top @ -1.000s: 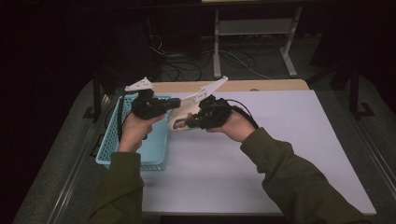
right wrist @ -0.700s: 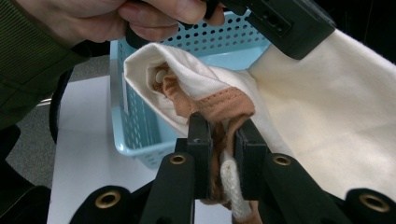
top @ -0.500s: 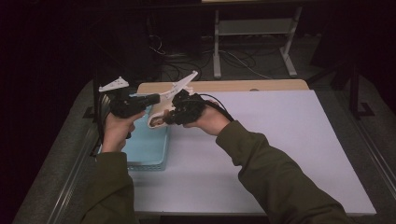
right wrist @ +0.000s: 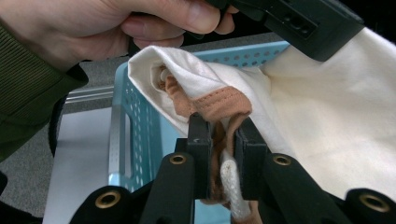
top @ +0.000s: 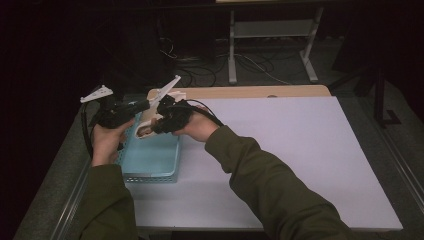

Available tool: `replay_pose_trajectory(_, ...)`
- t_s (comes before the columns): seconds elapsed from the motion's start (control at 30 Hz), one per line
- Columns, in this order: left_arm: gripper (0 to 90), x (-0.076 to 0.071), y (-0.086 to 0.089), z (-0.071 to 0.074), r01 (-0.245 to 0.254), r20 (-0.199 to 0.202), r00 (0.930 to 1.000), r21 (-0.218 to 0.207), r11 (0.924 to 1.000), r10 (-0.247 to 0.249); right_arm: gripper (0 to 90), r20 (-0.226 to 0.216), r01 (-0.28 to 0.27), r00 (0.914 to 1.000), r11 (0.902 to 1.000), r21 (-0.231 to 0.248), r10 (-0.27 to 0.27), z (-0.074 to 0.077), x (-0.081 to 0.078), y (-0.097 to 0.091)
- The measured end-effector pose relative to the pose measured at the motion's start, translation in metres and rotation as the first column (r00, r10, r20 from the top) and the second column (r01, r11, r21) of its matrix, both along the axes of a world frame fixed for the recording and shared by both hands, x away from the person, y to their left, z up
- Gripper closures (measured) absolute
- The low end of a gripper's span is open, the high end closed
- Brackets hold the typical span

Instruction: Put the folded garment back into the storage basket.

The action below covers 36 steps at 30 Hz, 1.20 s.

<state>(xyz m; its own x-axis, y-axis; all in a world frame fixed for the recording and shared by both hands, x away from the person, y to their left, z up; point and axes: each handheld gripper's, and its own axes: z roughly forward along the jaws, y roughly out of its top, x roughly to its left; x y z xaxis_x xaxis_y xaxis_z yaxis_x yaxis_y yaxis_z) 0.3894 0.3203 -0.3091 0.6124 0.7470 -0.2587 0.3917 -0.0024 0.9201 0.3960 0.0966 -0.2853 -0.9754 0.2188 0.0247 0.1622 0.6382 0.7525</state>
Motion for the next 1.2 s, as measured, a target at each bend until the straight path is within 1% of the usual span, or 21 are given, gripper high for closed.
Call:
replay_pose_trajectory(0.17,84.8,0.001,0.008,-0.006,-0.022,-0.009,0.9997,0.0,0.9998,0.022,78.4,-0.014,-0.004,0.9999,1.0,-0.002,0.004,-0.006,0.003,0.015)
replay_pose_trajectory(0.33,84.8,0.004,0.013,-0.014,-0.042,-0.034,0.9986,0.013,0.999,0.042,78.4,-0.025,-0.012,0.9996,0.9999,-0.01,0.011,-0.017,0.006,0.027)
replay_pose_trajectory(0.37,84.8,0.005,0.014,-0.016,-0.043,-0.041,0.9982,0.021,0.9988,0.044,78.4,-0.033,-0.012,0.9994,0.9998,-0.013,0.012,-0.019,0.007,0.028)
replay_pose_trajectory(0.43,84.8,0.006,0.015,-0.02,-0.04,-0.051,0.9979,0.026,0.9989,0.041,78.4,-0.034,-0.012,0.9994,0.9997,-0.023,0.011,-0.025,0.008,0.031)
replay_pose_trajectory(0.6,84.8,0.009,0.019,-0.028,-0.049,-0.074,0.9959,0.036,0.9982,0.051,78.4,-0.056,-0.011,0.9984,0.9995,-0.029,0.009,-0.036,0.01,0.037)
replay_pose_trajectory(0.7,84.8,0.011,0.02,-0.034,-0.052,-0.095,0.9939,0.036,0.998,0.056,78.3,-0.056,-0.016,0.9983,0.999,-0.043,0.014,-0.043,0.009,0.041)
replay_pose_trajectory(0.9,84.7,0.016,0.017,-0.048,-0.043,-0.141,0.9886,0.069,0.9967,0.053,78.2,-0.08,-0.012,0.9968,0.9975,-0.069,0.006,-0.06,0.009,0.045)
replay_pose_trajectory(1.0,84.7,0.018,0.018,-0.052,-0.046,-0.157,0.986,0.07,0.9965,0.056,78.0,-0.097,-0.013,0.9953,0.9969,-0.078,0.005,-0.068,0.009,0.046)
replay_pose_trajectory(1.03,84.7,0.018,0.018,-0.054,-0.044,-0.161,0.9855,0.069,0.9967,0.055,78.0,-0.086,-0.016,0.9963,0.9968,-0.078,0.009,-0.07,0.01,0.047)
replay_pose_trajectory(1.1,84.7,0.018,0.019,-0.056,-0.042,-0.172,0.9837,0.069,0.9967,0.053,77.8,-0.093,-0.013,0.9957,0.9963,-0.085,0.005,-0.074,0.01,0.048)
replay_pose_trajectory(1.2,84.7,0.02,0.018,-0.059,-0.038,-0.181,0.9821,0.079,0.9962,0.051,76.8,-0.102,-0.025,0.9946,0.995,-0.097,0.015,-0.079,0.008,0.049)
